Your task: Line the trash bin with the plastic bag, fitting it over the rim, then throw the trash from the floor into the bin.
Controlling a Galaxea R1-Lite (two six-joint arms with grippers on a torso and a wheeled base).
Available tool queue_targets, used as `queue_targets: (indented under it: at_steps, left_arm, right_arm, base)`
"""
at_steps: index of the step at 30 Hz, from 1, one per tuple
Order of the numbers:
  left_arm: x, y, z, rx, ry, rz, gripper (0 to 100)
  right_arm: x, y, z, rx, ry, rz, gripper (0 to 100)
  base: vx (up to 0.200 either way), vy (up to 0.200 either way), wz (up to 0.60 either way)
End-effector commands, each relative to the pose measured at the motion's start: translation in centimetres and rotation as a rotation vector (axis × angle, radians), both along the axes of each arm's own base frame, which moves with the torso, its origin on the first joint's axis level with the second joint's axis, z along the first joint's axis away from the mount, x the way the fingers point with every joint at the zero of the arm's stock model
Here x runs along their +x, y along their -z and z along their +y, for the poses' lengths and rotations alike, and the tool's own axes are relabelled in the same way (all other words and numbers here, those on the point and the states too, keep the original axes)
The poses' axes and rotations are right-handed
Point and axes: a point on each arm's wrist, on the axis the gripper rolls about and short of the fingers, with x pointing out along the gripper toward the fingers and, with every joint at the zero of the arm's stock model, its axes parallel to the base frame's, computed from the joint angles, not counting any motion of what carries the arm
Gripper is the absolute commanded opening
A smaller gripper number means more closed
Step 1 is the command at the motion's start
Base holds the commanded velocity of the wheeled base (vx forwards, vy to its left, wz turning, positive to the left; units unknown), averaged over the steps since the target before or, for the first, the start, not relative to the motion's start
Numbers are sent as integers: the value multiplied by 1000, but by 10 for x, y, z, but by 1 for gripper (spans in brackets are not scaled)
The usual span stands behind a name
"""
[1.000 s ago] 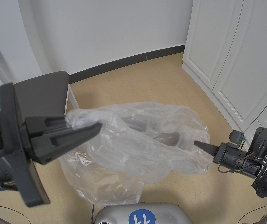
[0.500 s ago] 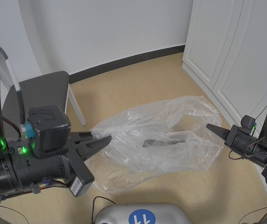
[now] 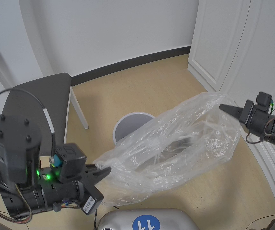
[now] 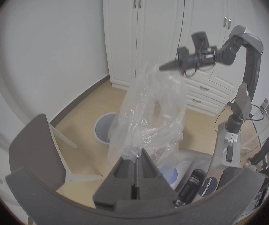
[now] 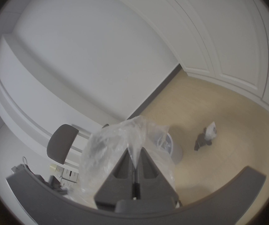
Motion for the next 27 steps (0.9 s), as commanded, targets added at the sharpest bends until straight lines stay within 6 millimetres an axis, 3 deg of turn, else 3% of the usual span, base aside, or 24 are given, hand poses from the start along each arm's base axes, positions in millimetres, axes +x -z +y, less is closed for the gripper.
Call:
queue_targets:
  at_steps: [1,4,10,20,25,26,27]
  left_arm:
    - [1,38,3,22,-36,70,0]
    - [2,51,3,-22,-36,65,0]
    - [13,58,-4,-85,-6,73,0]
    - [20,54,-9,-273,-76,99,0]
    - [20,69,-10,-254,-97,157,0]
    - [20,72,-10,-249,-97,165,100]
    - [19,78,-10,-232,-103,184,100]
  right_arm:
    - [0,-40,6,-11,-18,-113,0]
    - [8,-44,16,-25,-45,-135,0]
    - [16,-43,41,-49,-115,-144,0]
    - [21,-27,44,-71,-110,-100,0]
    - [27,-23,47,-76,-110,-85,0]
    - [27,-23,47,-75,-111,-86,0]
    - [29,-23,50,-75,-117,-85,0]
  base:
    - [0,0,0]
    - [0,0,0]
    - [0,0,0]
    - [0,0,0]
    - [0,0,0]
    - [0,0,0]
    - [0,0,0]
